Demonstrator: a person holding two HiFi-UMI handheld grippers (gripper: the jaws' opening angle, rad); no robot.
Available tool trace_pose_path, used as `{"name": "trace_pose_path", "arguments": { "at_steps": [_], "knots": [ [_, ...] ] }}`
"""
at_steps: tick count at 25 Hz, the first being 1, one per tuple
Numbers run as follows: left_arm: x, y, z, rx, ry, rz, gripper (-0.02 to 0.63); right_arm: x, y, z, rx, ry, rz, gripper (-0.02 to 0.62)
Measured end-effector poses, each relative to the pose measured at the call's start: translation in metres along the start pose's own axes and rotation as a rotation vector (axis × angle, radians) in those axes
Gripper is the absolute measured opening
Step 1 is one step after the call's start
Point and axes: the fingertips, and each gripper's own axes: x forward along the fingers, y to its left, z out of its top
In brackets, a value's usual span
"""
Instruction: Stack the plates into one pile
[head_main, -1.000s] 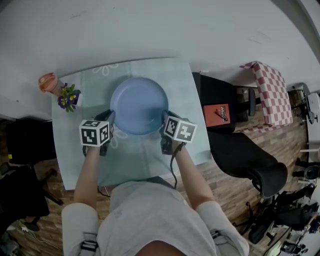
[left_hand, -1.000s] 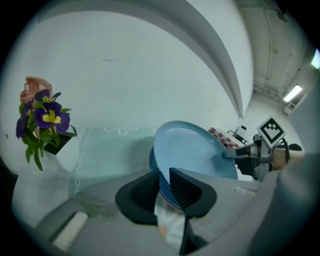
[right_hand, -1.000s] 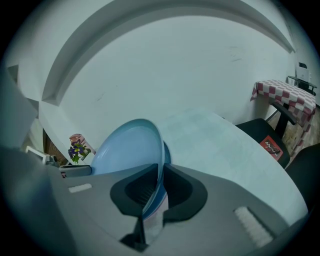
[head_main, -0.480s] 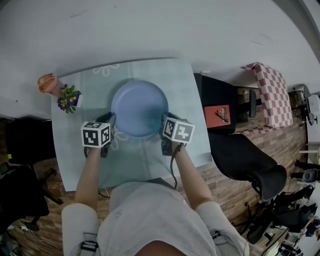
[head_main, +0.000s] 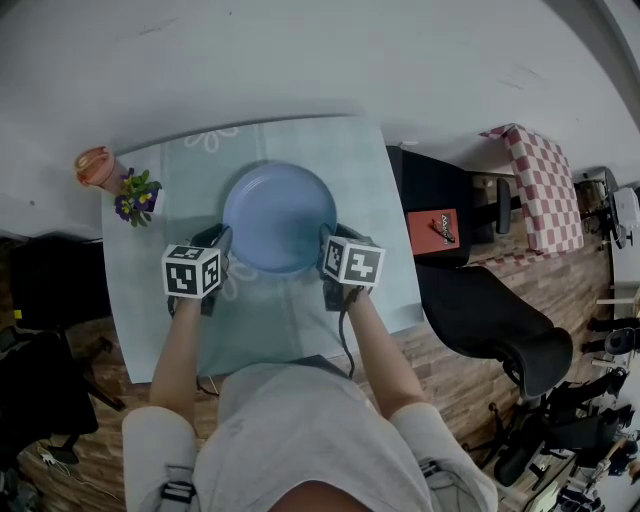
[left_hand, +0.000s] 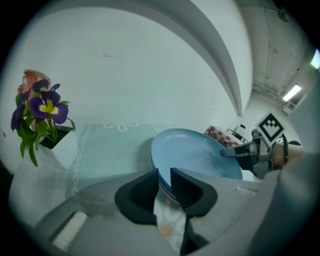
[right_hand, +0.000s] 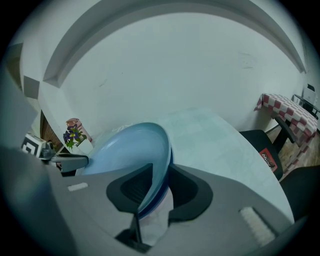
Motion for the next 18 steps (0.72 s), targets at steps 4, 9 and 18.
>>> {"name": "trace_pose_path", "arguments": {
  "at_steps": [4,9,18],
  "knots": [
    [-0.007,0.000,0.003,0.015,-0.029,0.010,0.085,-0.005,-0.004,0.000,-0.024,-0.034,-0.033,0.137],
    [-0.021,-0.005,0.016,0.027,-0.115,0.005,0.083,-0.021,0.005,0.015,-0.053,-0.141,-0.023,0.101],
    [-0.063,-0.032,0.059,0.111,-0.331,-0.019,0.005,-0.075,0.034,0.050,-0.076,-0.370,0.041,0.002]
  ]
}}
